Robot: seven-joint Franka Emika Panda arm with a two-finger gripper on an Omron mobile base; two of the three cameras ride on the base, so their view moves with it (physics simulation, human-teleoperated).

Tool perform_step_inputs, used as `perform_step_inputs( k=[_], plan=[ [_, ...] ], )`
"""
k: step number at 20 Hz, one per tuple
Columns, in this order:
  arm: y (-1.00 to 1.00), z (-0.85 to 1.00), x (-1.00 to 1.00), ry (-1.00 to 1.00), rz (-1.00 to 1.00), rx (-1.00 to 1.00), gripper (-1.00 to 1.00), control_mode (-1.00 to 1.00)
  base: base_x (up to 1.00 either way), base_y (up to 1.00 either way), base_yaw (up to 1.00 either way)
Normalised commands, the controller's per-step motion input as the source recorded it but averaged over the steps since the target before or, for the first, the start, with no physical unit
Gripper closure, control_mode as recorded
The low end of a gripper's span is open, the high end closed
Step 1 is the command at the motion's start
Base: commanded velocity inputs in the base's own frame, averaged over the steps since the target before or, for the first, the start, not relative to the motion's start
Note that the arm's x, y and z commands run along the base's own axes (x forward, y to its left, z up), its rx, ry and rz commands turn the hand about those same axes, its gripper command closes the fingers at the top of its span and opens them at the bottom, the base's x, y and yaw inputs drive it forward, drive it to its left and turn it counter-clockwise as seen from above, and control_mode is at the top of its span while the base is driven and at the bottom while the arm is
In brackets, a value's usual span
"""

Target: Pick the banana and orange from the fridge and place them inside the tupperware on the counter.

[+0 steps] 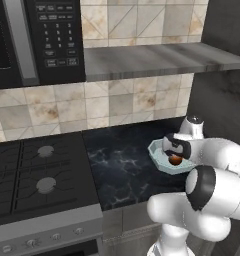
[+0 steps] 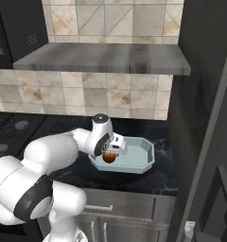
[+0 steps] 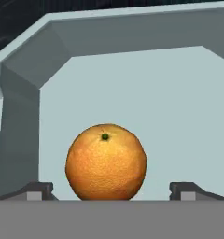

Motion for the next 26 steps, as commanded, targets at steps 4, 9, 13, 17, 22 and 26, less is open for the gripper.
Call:
perform_step_inputs(
  k=[4,9,13,17,22,26],
  plan=[
    [0.00,0.60,-0.41,-0.03,0.00,0.00,-1.00,-1.00,0.00,0.00,0.00],
    [0.02,0.63,-0.51,-0.10,0.00,0.00,-1.00,-1.00,0.00,0.00,0.00],
    [0.09,0.62,-0.63,-0.04,0.00,0.00,-1.00,-1.00,0.00,0.00,0.00],
    [0.19,0.66,-0.66,0.00,0.00,0.00,-1.00,-1.00,0.00,0.00,0.00],
    [0.29,0.71,-0.63,0.00,0.00,0.00,-1.00,-1.00,0.00,0.00,0.00],
    [0.32,0.66,-0.66,0.00,0.00,0.00,-1.00,-1.00,0.00,0.00,0.00]
  ],
)
